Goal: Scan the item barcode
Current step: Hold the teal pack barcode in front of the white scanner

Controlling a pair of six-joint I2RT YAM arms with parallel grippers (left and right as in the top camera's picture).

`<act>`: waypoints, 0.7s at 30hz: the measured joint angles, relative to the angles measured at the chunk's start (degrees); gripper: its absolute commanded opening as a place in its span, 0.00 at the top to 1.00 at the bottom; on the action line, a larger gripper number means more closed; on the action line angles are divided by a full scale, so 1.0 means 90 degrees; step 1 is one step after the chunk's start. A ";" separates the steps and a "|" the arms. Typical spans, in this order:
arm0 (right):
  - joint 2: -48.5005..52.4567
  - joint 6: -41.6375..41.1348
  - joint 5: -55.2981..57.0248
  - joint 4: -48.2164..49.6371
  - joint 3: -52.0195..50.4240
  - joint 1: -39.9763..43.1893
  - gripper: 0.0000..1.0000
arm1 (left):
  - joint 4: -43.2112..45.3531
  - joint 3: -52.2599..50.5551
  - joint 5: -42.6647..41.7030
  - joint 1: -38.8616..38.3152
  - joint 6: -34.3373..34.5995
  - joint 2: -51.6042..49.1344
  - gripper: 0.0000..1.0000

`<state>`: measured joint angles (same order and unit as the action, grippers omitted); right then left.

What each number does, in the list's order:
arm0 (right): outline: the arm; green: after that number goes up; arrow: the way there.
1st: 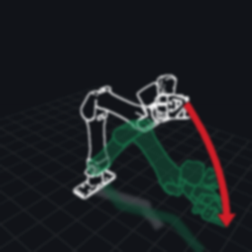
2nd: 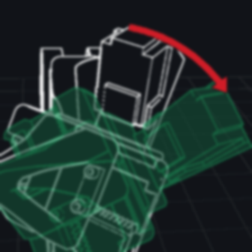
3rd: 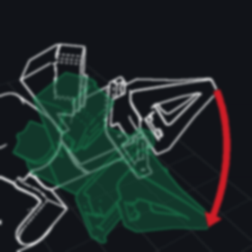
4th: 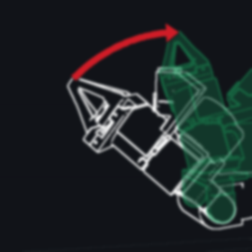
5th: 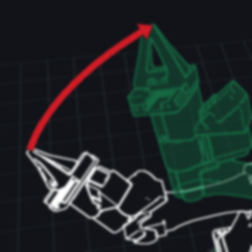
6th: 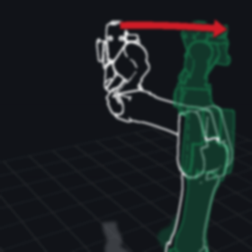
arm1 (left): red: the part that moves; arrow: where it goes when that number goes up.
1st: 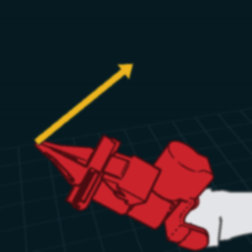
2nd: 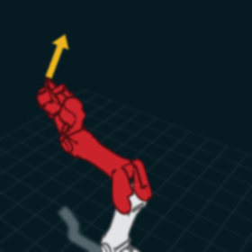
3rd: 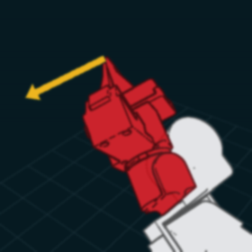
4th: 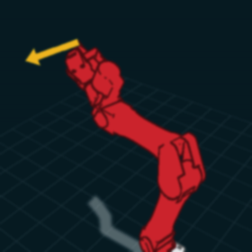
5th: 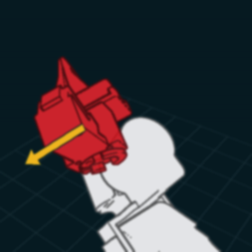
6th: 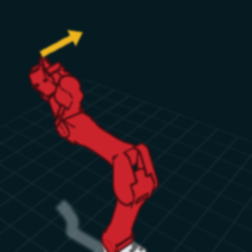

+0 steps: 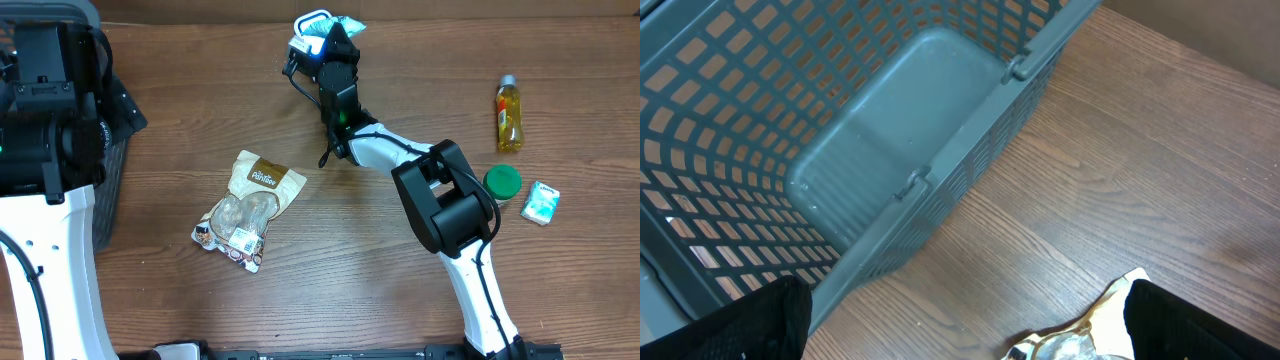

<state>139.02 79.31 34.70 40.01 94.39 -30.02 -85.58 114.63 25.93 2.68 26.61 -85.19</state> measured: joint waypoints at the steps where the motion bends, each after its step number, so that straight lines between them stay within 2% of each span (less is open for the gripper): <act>1: 0.0022 0.0007 0.0000 -0.0015 0.0000 0.0000 0.96 | 0.0000 0.0000 0.0000 0.0000 0.0000 0.0000 0.00; 7: 0.0027 -0.0194 -0.0007 0.0401 0.0000 0.0005 0.96 | -0.0002 0.0000 0.0000 0.0000 0.0000 0.0000 0.00; 11: -0.0408 -0.0631 0.0034 -0.0469 -0.0010 0.0034 0.96 | 0.0000 0.0000 0.0002 0.0000 0.0000 0.0000 0.00; 17: -0.2130 -0.2713 0.0146 -0.4345 0.0002 0.0308 0.96 | -0.0002 0.0000 0.0000 0.0000 0.0000 -0.0002 0.01; 19: -0.2773 -0.3823 0.0180 -0.5765 0.0027 0.0466 0.96 | -0.0005 0.0000 0.0000 0.0000 0.0000 -0.0002 0.00; 21: -0.3325 -0.5246 -0.0002 -0.7623 0.0129 0.0697 0.96 | -0.0010 0.0000 -0.0002 0.0000 0.0000 -0.0002 0.00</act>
<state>109.10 32.10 34.68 -28.60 95.55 -23.75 -85.67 114.63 25.91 2.68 26.61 -85.21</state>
